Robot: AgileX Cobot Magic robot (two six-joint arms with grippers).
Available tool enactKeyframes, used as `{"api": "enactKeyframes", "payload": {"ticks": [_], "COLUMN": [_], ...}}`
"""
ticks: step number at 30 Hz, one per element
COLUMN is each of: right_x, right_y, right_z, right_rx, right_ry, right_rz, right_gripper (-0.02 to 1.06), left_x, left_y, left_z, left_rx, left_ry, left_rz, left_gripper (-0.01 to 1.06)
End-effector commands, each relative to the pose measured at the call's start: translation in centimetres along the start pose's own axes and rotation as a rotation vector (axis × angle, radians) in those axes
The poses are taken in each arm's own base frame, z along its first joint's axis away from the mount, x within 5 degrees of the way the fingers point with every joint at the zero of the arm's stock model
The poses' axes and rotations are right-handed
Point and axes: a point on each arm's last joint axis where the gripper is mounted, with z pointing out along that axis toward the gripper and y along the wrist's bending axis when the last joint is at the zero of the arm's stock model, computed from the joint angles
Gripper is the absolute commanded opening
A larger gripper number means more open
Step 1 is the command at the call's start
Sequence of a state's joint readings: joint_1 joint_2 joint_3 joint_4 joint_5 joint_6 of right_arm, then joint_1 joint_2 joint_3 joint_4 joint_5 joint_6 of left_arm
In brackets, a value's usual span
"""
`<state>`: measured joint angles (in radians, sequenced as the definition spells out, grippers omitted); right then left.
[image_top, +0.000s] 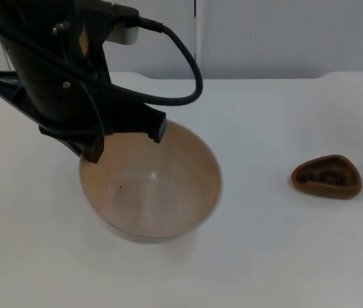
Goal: Pick up the bowl with the left hand and pour the coffee beans from the cup into the bowl with the right hand.
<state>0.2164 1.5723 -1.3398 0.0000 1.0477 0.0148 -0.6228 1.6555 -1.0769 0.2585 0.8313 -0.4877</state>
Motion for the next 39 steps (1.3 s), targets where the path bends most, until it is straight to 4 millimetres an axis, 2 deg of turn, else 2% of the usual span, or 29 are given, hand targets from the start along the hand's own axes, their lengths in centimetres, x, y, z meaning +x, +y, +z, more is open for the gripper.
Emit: {"api": "enactKeyframes", "payload": {"ticks": [1, 7, 10, 19, 29, 39], "right_x": [-0.7, -1.5, -1.7, -2.1, -2.3, -1.9], "right_y": [0.8, 2.1, 2.5, 2.7, 2.8, 2.9], "right_z": [0.6, 3.6, 4.5, 7.7, 12.5, 15.9], "right_rx": [0.014, 0.045, 0.069, 0.079, 0.077, 0.08], "right_ry": [0.005, 0.051, 0.055, 0.075, 0.107, 0.151], "right_rz": [0.002, 0.012, 0.012, 0.021, 0.037, 0.046], "right_gripper": [1.05, 1.05, 1.05, 1.05, 1.05, 1.05], "left_x": [-0.1, -0.1, -0.1, -0.1, -0.1, -0.1], "left_y": [-0.2, -0.2, -0.2, -0.2, -0.2, -0.2], "left_z": [-0.4, -0.4, -0.4, -0.4, -0.4, -0.4], "left_rx": [0.014, 0.014, 0.014, 0.014, 0.014, 0.014], "left_ry": [-0.017, -0.017, -0.017, -0.017, -0.017, -0.017], "left_rz": [-0.01, -0.01, -0.01, -0.01, -0.01, -0.01], "left_gripper": [0.0, 0.0, 0.0, 0.0, 0.0, 0.0]}}
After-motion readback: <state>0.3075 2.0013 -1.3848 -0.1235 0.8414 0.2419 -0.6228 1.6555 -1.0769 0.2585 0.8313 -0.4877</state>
